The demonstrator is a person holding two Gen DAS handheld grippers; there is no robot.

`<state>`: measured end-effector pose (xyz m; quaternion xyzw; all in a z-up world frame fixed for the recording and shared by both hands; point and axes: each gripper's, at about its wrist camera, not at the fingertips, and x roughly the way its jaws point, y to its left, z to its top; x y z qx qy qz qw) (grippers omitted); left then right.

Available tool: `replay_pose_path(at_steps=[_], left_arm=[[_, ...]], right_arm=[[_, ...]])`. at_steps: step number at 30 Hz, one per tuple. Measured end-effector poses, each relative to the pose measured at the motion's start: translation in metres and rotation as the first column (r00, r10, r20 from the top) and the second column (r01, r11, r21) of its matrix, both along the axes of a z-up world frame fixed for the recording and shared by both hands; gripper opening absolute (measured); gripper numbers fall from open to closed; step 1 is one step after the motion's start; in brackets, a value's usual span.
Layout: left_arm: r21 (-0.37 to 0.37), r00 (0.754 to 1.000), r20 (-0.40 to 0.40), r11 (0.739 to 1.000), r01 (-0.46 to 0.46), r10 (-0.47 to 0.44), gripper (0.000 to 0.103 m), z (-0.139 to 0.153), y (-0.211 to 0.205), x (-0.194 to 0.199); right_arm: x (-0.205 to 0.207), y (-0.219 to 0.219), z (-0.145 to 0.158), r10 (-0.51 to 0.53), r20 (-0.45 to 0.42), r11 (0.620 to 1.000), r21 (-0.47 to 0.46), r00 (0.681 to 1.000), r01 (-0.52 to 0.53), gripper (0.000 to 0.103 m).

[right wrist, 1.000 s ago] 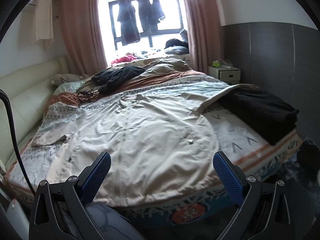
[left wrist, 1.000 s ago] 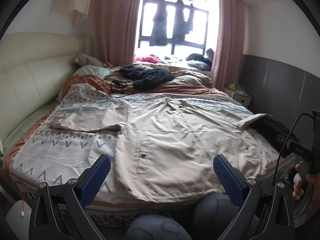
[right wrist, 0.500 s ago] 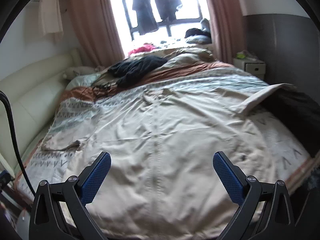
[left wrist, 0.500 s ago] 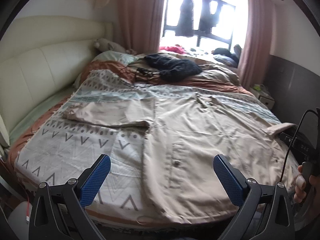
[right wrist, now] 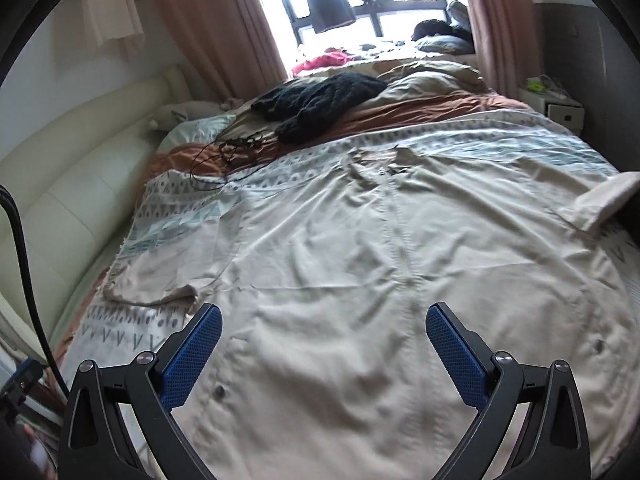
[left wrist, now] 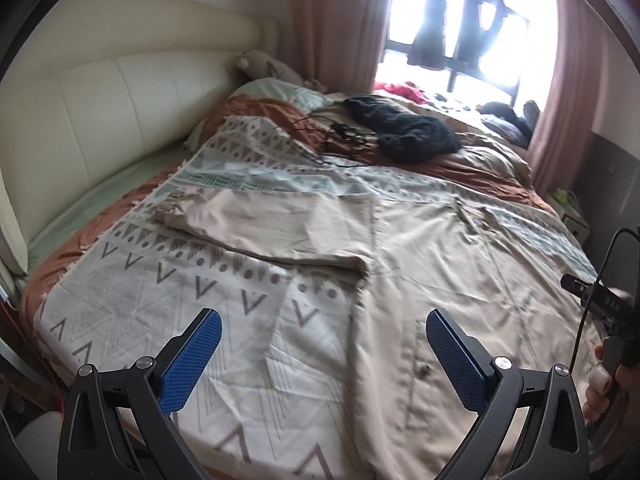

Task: Fold large clothes

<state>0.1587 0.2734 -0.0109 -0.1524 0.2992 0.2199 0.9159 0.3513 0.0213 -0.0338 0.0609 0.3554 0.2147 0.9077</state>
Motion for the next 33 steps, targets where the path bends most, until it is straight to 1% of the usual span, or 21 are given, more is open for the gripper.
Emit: replay_pose_path(at_steps=[2, 6, 9, 13, 15, 17, 18, 19, 20, 23, 24, 27, 28, 30, 31, 32, 33], left_arm=[[-0.014, 1.000, -0.006, 1.000, -0.026, 0.026, 0.099, -0.003, 0.017, 0.008], [-0.045, 0.998, -0.020, 0.997, -0.062, 0.061, 0.093, -0.010, 0.048, 0.025], [-0.064, 0.996, -0.042, 0.994, -0.086, 0.083, 0.087, -0.018, 0.070, 0.038], [-0.122, 0.991, -0.059, 0.985, -0.123, 0.116, 0.079, -0.030, 0.107, 0.057], [-0.163, 0.987, -0.065, 0.975, -0.154, 0.145, 0.075, -0.037, 0.127, 0.065], [-0.202, 0.981, -0.071, 0.961, -0.189, 0.178, 0.071, -0.045, 0.147, 0.071], [-0.220, 0.978, -0.075, 0.953, -0.209, 0.197, 0.071, -0.049, 0.157, 0.075], [-0.241, 0.973, -0.086, 0.943, -0.229, 0.214, 0.070, -0.054, 0.167, 0.078], [-0.261, 0.969, -0.094, 0.934, -0.244, 0.227, 0.067, -0.059, 0.175, 0.081], [-0.338, 0.955, -0.110, 0.893, -0.298, 0.277, 0.059, -0.075, 0.204, 0.091], [-0.345, 0.950, -0.113, 0.885, -0.312, 0.291, 0.058, -0.079, 0.212, 0.094], [-0.332, 0.935, -0.132, 0.874, -0.355, 0.330, 0.058, -0.092, 0.230, 0.106], [-0.335, 0.932, -0.135, 0.870, -0.363, 0.337, 0.058, -0.098, 0.236, 0.110], [-0.347, 0.922, -0.151, 0.855, -0.386, 0.356, 0.058, -0.114, 0.252, 0.120], [-0.345, 0.916, -0.163, 0.849, -0.401, 0.367, 0.058, -0.121, 0.259, 0.123], [-0.337, 0.909, -0.184, 0.845, -0.415, 0.373, 0.058, -0.131, 0.266, 0.129], [-0.332, 0.907, -0.204, 0.845, -0.418, 0.369, 0.058, -0.140, 0.273, 0.135]], right_arm=[[0.011, 0.014, -0.003, 0.000, -0.010, 1.000, -0.004, 1.000, -0.001, 0.102], [0.032, 0.040, -0.008, -0.003, -0.033, 1.000, 0.025, 0.999, 0.004, 0.102], [0.049, 0.060, -0.012, -0.005, -0.047, 0.999, 0.033, 0.999, 0.007, 0.102], [0.076, 0.089, -0.020, 0.025, -0.080, 0.998, 0.059, 0.996, -0.021, 0.102], [0.087, 0.103, -0.025, 0.047, -0.097, 0.998, 0.055, 0.994, -0.042, 0.101], [0.096, 0.116, -0.033, 0.073, -0.122, 0.996, 0.059, 0.990, -0.066, 0.096], [0.101, 0.120, -0.037, 0.081, -0.136, 0.996, 0.058, 0.987, -0.074, 0.094], [0.107, 0.127, -0.044, 0.083, -0.158, 0.996, 0.048, 0.984, -0.077, 0.090], [0.111, 0.131, -0.049, 0.084, -0.172, 0.996, 0.042, 0.981, -0.078, 0.084], [0.125, 0.146, -0.065, 0.105, -0.228, 0.994, 0.044, 0.968, -0.097, 0.072], [0.128, 0.149, -0.071, 0.112, -0.245, 0.993, 0.051, 0.963, -0.103, 0.071], [0.137, 0.161, -0.085, 0.127, -0.286, 0.992, 0.062, 0.950, -0.114, 0.062], [0.139, 0.167, -0.090, 0.133, -0.298, 0.991, 0.062, 0.945, -0.120, 0.060], [0.142, 0.175, -0.097, 0.148, -0.315, 0.989, 0.064, 0.938, -0.134, 0.059], [0.144, 0.180, -0.102, 0.152, -0.331, 0.988, 0.067, 0.931, -0.138, 0.056], [0.144, 0.182, -0.105, 0.155, -0.342, 0.988, 0.071, 0.927, -0.139, 0.052], [0.146, 0.186, -0.108, 0.161, -0.353, 0.987, 0.075, 0.922, -0.143, 0.051]])
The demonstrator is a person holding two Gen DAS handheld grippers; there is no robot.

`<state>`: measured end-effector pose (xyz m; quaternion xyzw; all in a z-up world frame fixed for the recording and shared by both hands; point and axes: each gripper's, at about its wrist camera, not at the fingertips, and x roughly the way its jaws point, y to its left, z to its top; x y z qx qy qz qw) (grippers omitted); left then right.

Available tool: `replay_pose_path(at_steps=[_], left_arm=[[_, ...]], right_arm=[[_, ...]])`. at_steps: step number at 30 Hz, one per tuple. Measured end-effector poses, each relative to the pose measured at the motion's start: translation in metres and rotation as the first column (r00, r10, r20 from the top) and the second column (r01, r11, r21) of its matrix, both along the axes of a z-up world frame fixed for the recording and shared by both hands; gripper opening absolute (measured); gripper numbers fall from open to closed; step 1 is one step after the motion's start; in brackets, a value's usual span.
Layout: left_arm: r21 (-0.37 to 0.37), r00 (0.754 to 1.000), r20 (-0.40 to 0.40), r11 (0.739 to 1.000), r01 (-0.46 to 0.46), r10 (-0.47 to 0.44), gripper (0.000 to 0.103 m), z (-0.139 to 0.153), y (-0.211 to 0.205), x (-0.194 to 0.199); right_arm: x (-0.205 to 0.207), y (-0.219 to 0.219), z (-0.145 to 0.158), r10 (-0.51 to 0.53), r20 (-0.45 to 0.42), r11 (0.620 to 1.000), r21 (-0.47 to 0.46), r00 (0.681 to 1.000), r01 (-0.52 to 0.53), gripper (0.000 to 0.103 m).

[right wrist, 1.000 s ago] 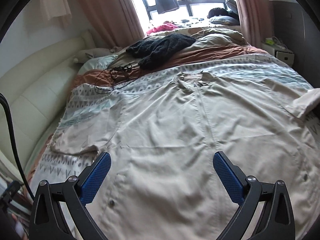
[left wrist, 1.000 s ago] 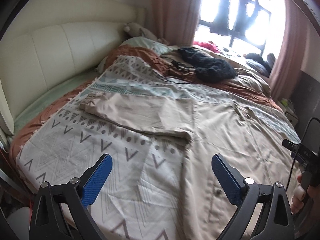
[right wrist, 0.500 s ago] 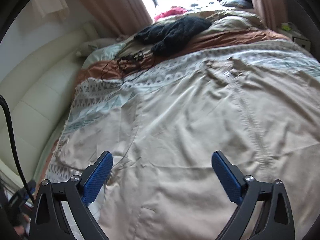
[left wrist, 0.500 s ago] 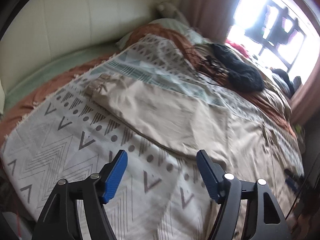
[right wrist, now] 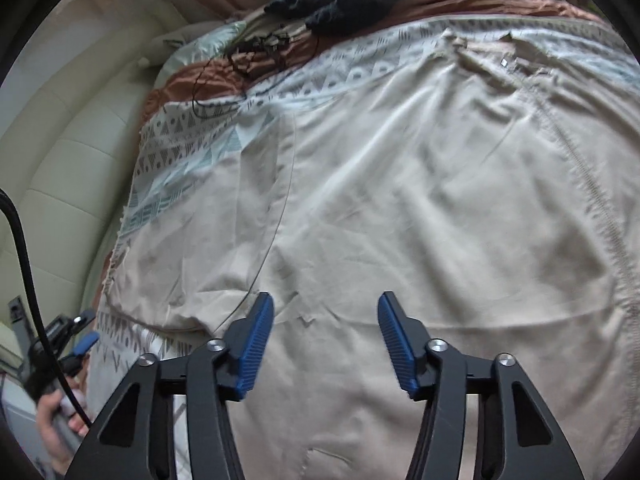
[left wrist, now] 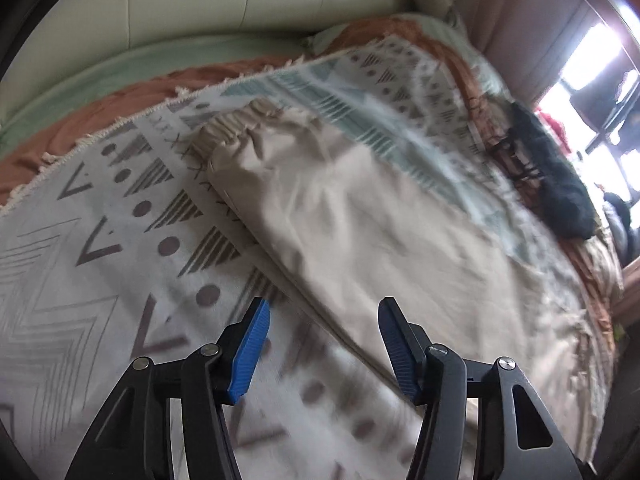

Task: Fold large clothes

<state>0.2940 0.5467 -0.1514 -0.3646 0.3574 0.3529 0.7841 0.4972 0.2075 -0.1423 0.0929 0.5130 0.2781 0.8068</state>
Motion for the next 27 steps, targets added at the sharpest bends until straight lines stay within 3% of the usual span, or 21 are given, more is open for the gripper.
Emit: replay_pose_path(at_steps=[3, 6, 7, 8, 12, 16, 19, 22, 27], left_arm=[[-0.020, 0.999, -0.043, 1.000, -0.021, 0.020, 0.055, -0.023, 0.023, 0.009], [-0.009, 0.998, -0.023, 0.999, -0.053, 0.052, 0.034, -0.032, 0.040, 0.008], [-0.007, 0.998, -0.014, 0.999, -0.054, 0.054, 0.014, -0.032, 0.044, 0.007], [-0.014, 0.999, -0.011, 0.999, -0.048, 0.048, 0.005, -0.032, 0.047, 0.008], [-0.018, 0.998, 0.042, 0.999, -0.042, 0.043, 0.003, -0.014, 0.049, 0.002], [0.038, 0.995, 0.099, 0.999, 0.007, -0.011, 0.002, 0.036, 0.037, 0.005], [0.087, 0.987, 0.144, 0.994, 0.065, -0.077, 0.002, 0.084, 0.021, 0.012], [0.135, 0.969, 0.193, 0.982, 0.131, -0.156, 0.002, 0.127, -0.006, 0.021], [0.189, 0.926, 0.253, 0.953, 0.238, -0.282, 0.002, 0.187, -0.057, 0.038]], right_arm=[[0.002, 0.012, -0.010, 0.024, -0.025, 1.000, 0.007, 0.999, -0.024, 0.046], [0.004, 0.022, -0.021, 0.046, -0.051, 0.999, 0.013, 0.998, -0.045, 0.040], [0.006, 0.027, -0.025, 0.052, -0.071, 0.998, 0.024, 0.996, -0.051, 0.034], [0.006, 0.029, -0.028, 0.062, -0.085, 0.998, 0.039, 0.994, -0.059, 0.030], [0.005, 0.047, -0.038, 0.110, -0.121, 0.992, 0.070, 0.987, -0.102, 0.026], [0.002, 0.063, -0.045, 0.149, -0.154, 0.985, 0.109, 0.977, -0.133, 0.023], [-0.002, 0.076, -0.058, 0.185, -0.194, 0.976, 0.150, 0.963, -0.158, 0.012], [-0.007, 0.088, -0.070, 0.206, -0.200, 0.972, 0.154, 0.958, -0.176, 0.005], [-0.006, 0.082, -0.069, 0.212, -0.231, 0.969, 0.177, 0.950, -0.173, 0.006]])
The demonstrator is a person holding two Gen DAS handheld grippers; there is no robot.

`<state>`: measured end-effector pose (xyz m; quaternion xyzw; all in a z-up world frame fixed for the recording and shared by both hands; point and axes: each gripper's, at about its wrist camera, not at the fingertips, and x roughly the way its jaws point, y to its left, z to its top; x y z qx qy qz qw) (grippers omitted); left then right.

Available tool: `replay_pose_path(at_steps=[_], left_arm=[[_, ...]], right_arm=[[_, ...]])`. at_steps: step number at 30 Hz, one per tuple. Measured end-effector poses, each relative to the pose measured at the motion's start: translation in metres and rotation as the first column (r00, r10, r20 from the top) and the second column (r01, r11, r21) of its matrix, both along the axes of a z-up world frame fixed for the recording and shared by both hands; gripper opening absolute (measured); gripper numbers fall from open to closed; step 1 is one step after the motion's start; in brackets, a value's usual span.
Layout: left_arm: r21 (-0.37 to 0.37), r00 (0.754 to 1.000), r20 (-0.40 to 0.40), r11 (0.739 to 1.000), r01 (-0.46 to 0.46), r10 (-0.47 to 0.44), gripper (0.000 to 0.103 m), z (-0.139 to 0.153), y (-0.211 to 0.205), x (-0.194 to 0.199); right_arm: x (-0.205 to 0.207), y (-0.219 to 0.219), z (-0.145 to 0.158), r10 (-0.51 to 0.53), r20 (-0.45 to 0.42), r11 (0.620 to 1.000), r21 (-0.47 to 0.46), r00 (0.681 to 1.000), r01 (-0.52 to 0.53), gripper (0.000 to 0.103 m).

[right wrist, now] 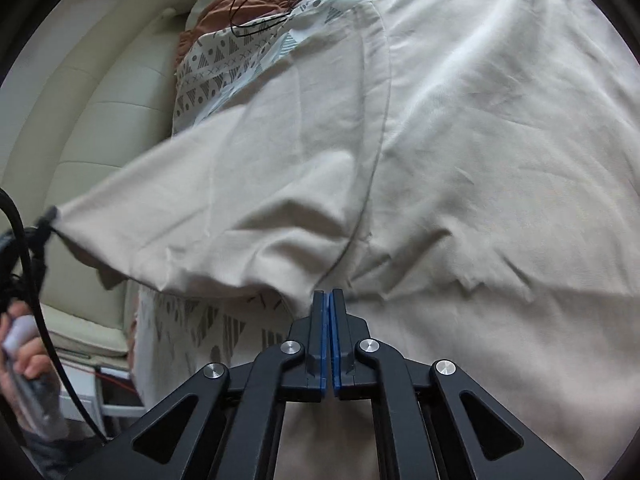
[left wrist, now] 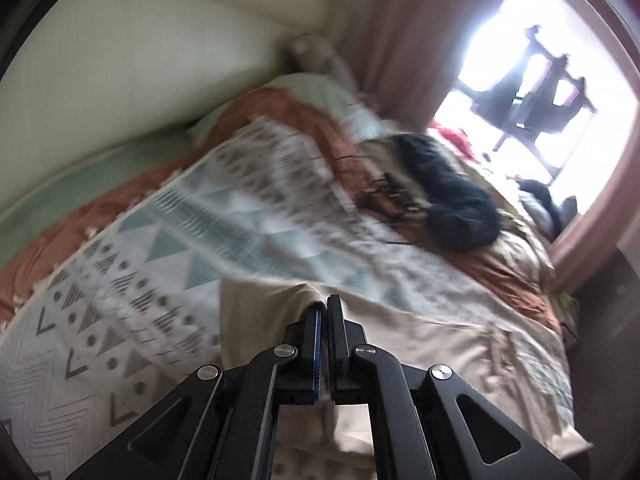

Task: Fold large clothes

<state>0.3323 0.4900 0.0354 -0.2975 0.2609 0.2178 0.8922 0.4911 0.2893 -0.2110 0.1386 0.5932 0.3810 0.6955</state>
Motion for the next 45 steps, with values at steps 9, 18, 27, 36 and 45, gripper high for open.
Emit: replay_pose_path(at_steps=[9, 18, 27, 36, 45], left_arm=[[0.041, 0.985, 0.055, 0.986, 0.159, -0.161, 0.002, 0.051, -0.085, 0.041], [0.041, 0.942, 0.086, 0.946, 0.321, -0.323, 0.002, 0.060, -0.170, 0.079], [-0.052, 0.879, 0.035, 0.877, 0.477, -0.476, 0.009, 0.018, -0.258, 0.122], [-0.222, 0.837, 0.092, 0.809, 0.545, -0.539, 0.090, -0.066, -0.308, 0.113], [-0.252, 0.920, 0.158, 0.886, 0.390, -0.360, 0.090, -0.082, -0.301, 0.055]], right_arm=[[0.004, -0.070, 0.033, -0.148, -0.003, 0.986, 0.074, 0.989, 0.148, 0.040], [0.013, -0.163, 0.073, -0.311, 0.095, 0.951, 0.037, 0.946, 0.308, 0.042], [0.008, -0.239, 0.087, -0.395, 0.145, 0.918, 0.020, 0.907, 0.396, 0.042], [-0.006, -0.302, 0.078, -0.533, 0.124, 0.844, 0.011, 0.837, 0.536, 0.042], [-0.004, -0.328, 0.082, -0.596, 0.125, 0.801, 0.021, 0.793, 0.598, 0.042]])
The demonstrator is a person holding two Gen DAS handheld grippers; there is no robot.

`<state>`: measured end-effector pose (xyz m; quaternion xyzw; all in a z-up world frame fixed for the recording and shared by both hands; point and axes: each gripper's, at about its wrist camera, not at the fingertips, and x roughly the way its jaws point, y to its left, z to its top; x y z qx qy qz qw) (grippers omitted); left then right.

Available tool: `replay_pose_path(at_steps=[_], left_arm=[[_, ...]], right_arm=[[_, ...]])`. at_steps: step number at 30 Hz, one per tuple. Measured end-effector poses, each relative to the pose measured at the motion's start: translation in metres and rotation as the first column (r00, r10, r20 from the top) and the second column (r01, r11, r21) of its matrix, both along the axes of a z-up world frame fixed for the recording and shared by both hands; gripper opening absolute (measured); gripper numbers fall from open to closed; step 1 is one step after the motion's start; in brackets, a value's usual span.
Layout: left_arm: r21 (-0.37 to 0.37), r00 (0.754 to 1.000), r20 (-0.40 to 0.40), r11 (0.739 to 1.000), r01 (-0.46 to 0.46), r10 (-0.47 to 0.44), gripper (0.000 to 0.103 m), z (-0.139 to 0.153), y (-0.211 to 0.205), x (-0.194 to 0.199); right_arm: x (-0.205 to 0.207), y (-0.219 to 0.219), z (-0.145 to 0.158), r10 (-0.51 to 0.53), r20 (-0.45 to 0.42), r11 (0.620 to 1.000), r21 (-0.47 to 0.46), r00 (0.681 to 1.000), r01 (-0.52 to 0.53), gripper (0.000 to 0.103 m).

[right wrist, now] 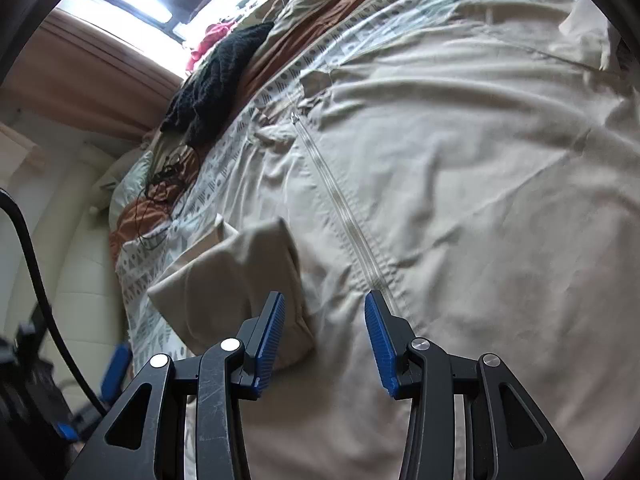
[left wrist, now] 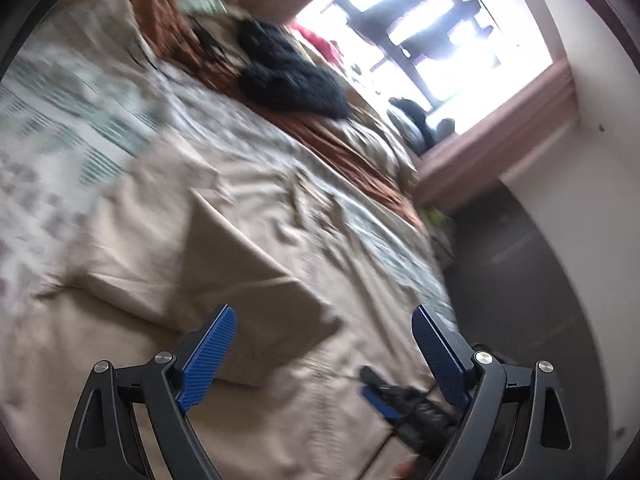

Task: Fold large clothes

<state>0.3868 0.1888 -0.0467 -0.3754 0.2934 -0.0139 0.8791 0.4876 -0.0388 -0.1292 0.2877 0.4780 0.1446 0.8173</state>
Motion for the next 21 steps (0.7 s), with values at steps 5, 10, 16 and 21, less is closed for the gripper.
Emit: replay_pose_path(at_steps=[5, 10, 16, 21], left_arm=[[0.059, 0.989, -0.039, 0.988, -0.141, 0.143, 0.090, -0.007, 0.037, -0.029], [0.083, 0.972, -0.123, 0.978, -0.189, 0.198, 0.082, -0.037, 0.078, -0.039], [0.114, 0.949, -0.187, 0.965, -0.237, 0.255, 0.066, -0.063, 0.110, -0.053], [0.110, 0.936, -0.231, 0.963, -0.246, 0.265, 0.052, -0.080, 0.129, -0.056]], right_arm=[[0.000, 0.020, 0.005, 0.067, 0.038, 0.996, -0.054, 0.997, -0.064, 0.042], [0.002, 0.054, 0.000, 0.149, 0.064, 0.983, -0.114, 0.987, -0.141, 0.042], [-0.002, 0.105, 0.002, 0.271, 0.085, 0.956, -0.140, 0.959, -0.258, 0.044], [-0.009, 0.146, -0.008, 0.355, 0.067, 0.913, -0.237, 0.932, -0.331, 0.079]])
